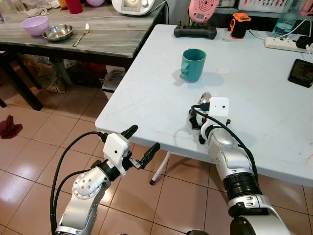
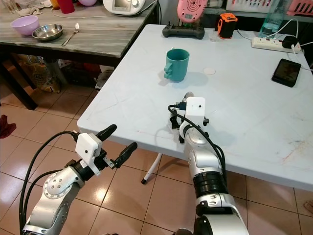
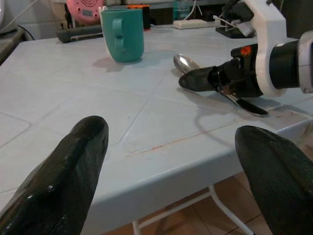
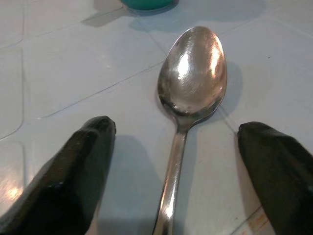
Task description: Setting the table
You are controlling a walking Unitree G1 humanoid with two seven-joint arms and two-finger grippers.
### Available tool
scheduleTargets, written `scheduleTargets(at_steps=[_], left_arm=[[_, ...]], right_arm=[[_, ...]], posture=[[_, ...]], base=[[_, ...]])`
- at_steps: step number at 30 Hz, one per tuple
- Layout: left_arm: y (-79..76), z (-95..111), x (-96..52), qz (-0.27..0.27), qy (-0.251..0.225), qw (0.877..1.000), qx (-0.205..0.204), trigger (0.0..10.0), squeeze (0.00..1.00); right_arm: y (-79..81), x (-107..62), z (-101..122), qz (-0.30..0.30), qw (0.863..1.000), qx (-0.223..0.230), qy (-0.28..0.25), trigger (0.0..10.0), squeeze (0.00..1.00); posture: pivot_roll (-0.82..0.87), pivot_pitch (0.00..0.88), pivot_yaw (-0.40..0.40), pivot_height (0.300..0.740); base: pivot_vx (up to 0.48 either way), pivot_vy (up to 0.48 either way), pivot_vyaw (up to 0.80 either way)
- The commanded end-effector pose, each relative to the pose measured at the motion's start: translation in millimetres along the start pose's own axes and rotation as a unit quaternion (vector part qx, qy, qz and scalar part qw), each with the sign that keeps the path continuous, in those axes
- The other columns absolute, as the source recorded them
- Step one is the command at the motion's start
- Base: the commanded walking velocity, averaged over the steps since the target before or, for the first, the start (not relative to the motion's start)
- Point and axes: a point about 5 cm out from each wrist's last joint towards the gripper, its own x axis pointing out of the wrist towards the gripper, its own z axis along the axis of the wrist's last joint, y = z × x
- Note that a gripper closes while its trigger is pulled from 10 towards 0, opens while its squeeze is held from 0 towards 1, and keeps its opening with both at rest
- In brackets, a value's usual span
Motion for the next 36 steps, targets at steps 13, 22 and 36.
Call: scheduleTargets(at_steps=[13, 22, 36], left_arm=[[-2.0, 5, 0.9, -0.010, -0.007, 1.000, 0.006, 10.0, 0.00], [-3.4, 4, 1.8, -0.015, -0.006, 1.000, 0.004, 10.0, 0.00], [-7.0, 5, 3.9, -0.050, -0.015, 0.999, -0.011, 10.0, 0.00]], right_arm=[[2.8, 2.7, -11, -0.015, 0.999, 0.003, 0.046, 0.0, 0.00], [4.8, -1.7, -24, 0.002, 0.998, 0.005, 0.067, 0.0, 0.00], [2.0, -5.0, -34, 0.007, 0.997, 0.011, 0.082, 0.0, 0.00]], posture=[[-0.19, 0.143, 0.065, 0.740], [-0.20, 0.143, 0.067, 0.740], [-0.19, 0.138, 0.059, 0.740]], base=[[0.000, 0.000, 0.00], [0.000, 0.000, 0.00], [0.000, 0.000, 0.00]])
